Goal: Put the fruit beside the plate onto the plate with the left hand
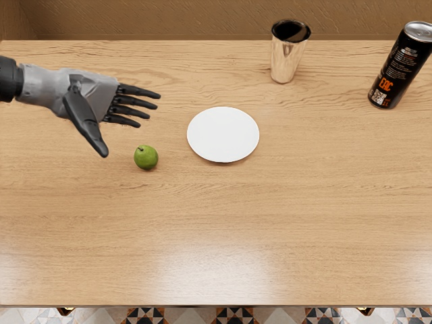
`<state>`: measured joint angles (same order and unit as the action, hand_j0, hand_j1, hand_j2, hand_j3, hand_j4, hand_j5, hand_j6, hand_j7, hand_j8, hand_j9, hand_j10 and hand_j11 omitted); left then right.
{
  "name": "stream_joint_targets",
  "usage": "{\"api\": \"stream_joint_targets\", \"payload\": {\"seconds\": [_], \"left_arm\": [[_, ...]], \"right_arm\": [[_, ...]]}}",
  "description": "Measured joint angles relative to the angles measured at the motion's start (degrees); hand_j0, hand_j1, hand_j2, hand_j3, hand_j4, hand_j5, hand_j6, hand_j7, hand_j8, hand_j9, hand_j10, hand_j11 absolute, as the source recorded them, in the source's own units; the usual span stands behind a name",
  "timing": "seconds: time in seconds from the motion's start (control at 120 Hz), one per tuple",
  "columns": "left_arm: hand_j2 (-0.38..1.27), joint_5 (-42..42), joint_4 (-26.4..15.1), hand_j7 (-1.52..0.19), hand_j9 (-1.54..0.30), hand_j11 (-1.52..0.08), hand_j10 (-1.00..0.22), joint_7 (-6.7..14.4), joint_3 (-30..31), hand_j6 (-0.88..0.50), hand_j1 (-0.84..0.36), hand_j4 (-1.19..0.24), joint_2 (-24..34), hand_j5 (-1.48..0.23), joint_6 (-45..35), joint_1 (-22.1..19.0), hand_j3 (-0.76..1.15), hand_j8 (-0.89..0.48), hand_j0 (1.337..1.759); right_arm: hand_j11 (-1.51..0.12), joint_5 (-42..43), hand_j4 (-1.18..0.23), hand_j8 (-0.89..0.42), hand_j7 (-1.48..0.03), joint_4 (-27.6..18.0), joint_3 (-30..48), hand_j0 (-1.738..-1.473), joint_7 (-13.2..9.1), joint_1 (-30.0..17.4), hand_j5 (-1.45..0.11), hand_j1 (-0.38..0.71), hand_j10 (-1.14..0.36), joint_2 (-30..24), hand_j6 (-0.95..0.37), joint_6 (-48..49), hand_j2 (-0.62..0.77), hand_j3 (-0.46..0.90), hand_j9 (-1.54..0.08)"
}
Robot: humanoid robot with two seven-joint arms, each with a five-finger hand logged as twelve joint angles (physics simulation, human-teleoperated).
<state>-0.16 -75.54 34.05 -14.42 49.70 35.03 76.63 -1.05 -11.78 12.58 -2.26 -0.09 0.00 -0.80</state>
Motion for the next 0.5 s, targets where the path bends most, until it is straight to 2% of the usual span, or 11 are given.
{"api": "stream_joint_targets", "payload": {"seconds": [0.142,0.267,0.317,0.408,0.5], "left_arm": [[0.00,20.05,0.03,0.00,0.00,0.00,0.00,0.16,-0.23,0.00,0.35,0.00,-5.09,0.00,-1.01,-0.50,0.00,0.00,1.658],[0.00,33.15,-0.25,0.00,0.00,0.00,0.00,0.20,0.31,0.00,0.35,0.00,-6.77,0.00,-7.00,-1.84,0.00,0.00,1.658],[0.00,39.16,-0.84,0.00,0.00,0.00,0.00,0.15,0.67,0.00,0.35,0.00,-9.48,0.00,-10.46,-3.90,0.00,0.00,1.658],[0.00,45.52,-1.98,0.00,0.00,0.00,0.00,0.49,1.33,0.00,0.35,0.00,-12.40,0.00,-16.44,-5.91,0.00,0.00,1.658],[0.00,50.57,-5.47,0.00,0.00,0.00,0.00,0.73,2.59,0.00,0.35,0.00,-12.44,0.00,-23.69,-7.36,0.00,0.00,1.658]], "right_arm": [[-0.04,0.00,-0.03,-0.03,-0.04,0.03,-0.05,-1.658,-0.02,0.00,-0.04,-0.31,-0.03,0.00,-0.03,-0.02,-0.01,0.00,-0.04],[-0.04,0.01,-0.03,-0.03,-0.04,0.07,-0.08,-1.658,-0.02,0.00,-0.04,-0.31,-0.03,0.00,-0.03,-0.01,-0.01,0.00,-0.04],[-0.04,0.00,-0.03,-0.03,-0.04,0.08,-0.09,-1.658,-0.02,0.00,-0.04,-0.31,-0.03,0.00,-0.03,-0.02,-0.01,0.00,-0.04],[-0.04,0.01,-0.03,-0.03,-0.04,0.08,-0.09,-1.658,-0.06,0.13,-0.04,-0.31,-0.03,0.00,-0.03,-0.01,-0.01,0.00,-0.04],[-0.04,0.00,-0.03,-0.03,-0.04,0.08,-0.09,-1.658,-0.09,0.41,-0.04,-0.31,-0.03,0.00,-0.03,-0.01,-0.01,0.00,-0.04]]}}
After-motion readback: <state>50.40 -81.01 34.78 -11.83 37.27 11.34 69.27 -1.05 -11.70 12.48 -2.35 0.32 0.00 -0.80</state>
